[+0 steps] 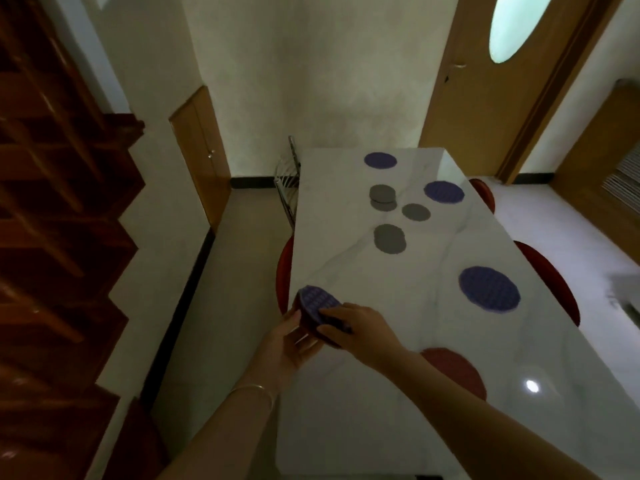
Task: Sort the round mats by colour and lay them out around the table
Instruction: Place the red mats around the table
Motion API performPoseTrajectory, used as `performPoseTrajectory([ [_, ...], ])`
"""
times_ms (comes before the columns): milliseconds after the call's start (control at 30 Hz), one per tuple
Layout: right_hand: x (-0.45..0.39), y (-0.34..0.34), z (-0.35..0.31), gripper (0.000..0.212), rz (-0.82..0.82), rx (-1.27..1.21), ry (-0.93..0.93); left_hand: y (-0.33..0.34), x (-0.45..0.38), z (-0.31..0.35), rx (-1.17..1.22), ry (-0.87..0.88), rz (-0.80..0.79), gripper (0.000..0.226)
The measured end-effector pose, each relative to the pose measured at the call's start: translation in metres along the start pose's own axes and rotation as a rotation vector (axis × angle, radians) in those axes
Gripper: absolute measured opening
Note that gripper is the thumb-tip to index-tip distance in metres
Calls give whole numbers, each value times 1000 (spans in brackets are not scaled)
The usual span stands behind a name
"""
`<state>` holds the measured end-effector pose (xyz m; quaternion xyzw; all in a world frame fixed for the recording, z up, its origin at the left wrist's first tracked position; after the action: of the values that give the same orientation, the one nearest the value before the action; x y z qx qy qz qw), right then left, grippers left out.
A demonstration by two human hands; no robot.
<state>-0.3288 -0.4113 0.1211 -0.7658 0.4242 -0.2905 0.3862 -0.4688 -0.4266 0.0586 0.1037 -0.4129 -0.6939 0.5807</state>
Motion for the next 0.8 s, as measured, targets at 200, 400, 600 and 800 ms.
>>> performPoseTrajectory([
  [200,-36,14,-43,29,-42,44,148,-41,-12,56,2,-140,-36,34],
  [400,-44,-9,-23,24,164,-64,330,-49,-53,76,43,-293,-97,23],
  [600,-64,-22,37,21,338,-45,573,-54,-107,92,-45,-363,-104,15],
  [800,-114,-28,86,26,418,72,770,-64,-187,150,-121,-362,-96,14],
])
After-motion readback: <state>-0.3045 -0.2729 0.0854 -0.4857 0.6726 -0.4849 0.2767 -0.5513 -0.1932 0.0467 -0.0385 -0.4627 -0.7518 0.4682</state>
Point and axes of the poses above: each hand's wrist, its own x-axis away from the middle knuckle, its own y-axis out of the palm, z = x × y, the point moved 5 cm from there along -x, towards the middle knuckle, and after that the axes turned 11 degrees about -z, right-handed, at the moved point
